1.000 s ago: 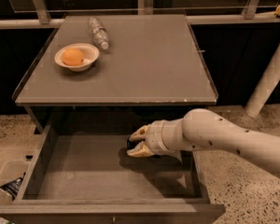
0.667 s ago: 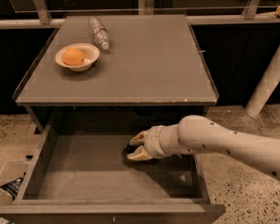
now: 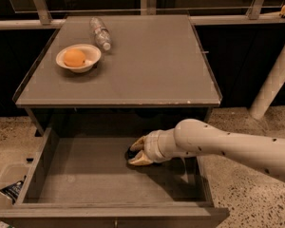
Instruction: Place rxbar blueberry into top drawer
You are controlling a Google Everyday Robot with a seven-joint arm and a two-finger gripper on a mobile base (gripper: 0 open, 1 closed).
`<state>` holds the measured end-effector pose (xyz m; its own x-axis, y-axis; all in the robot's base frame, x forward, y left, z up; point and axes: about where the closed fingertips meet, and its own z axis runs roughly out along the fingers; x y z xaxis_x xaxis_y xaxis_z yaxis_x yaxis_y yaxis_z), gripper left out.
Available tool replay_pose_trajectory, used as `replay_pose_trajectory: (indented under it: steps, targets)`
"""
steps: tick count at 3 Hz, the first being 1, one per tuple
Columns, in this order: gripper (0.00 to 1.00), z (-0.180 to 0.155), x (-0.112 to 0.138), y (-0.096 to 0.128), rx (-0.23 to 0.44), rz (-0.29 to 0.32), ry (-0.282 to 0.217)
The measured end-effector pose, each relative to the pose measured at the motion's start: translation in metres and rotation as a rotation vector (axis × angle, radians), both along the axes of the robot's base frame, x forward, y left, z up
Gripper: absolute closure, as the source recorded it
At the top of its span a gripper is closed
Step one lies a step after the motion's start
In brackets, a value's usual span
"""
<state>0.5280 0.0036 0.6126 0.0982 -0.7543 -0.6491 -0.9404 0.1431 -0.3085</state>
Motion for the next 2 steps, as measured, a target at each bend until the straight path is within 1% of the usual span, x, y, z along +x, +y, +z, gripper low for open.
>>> replay_pose_trajectory:
  steps: [2]
  targets:
    - [0.36, 0.0000, 0.0000, 0.0000, 0.000, 0.000, 0.000]
